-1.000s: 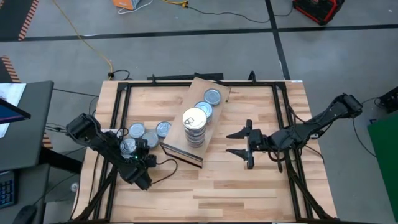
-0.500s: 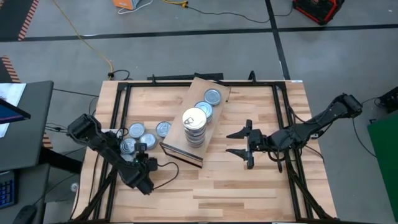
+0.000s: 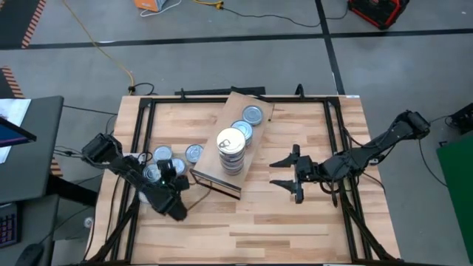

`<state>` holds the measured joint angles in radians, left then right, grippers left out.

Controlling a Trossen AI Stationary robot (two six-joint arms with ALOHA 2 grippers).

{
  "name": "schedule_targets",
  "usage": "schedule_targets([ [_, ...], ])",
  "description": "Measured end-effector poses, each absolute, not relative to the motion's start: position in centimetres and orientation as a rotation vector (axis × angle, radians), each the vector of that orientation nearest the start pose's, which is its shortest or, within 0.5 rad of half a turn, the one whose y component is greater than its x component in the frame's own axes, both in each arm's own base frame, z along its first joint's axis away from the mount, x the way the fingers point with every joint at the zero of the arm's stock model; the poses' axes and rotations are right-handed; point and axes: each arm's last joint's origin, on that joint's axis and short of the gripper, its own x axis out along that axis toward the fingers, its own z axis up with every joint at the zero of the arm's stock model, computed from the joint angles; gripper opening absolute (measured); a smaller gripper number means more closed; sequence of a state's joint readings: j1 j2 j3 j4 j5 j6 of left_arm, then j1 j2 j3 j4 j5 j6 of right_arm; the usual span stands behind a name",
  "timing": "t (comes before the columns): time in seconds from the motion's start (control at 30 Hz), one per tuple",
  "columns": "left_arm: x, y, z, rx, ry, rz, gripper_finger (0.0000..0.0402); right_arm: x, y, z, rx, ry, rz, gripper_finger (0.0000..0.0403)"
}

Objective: Stack canned seafood by type on shelf
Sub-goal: Stack the green white tuna can on top of the green white tuna can on the shelf

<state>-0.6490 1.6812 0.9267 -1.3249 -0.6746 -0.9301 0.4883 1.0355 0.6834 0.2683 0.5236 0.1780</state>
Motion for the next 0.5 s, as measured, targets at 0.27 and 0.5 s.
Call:
schedule_targets([
  [0.27,18.3,-9.7,14.7,0.645,1.414,0.740,0.0076,20.6,10.1,29.6,0.144,0.055,-0.010,0.0282],
  [0.5,18.7,-11.2,13.7,0.551,1.541,0.468,0.0066,20.6,10.0,29.6,0.143,0.056,-0.013,0.0282],
])
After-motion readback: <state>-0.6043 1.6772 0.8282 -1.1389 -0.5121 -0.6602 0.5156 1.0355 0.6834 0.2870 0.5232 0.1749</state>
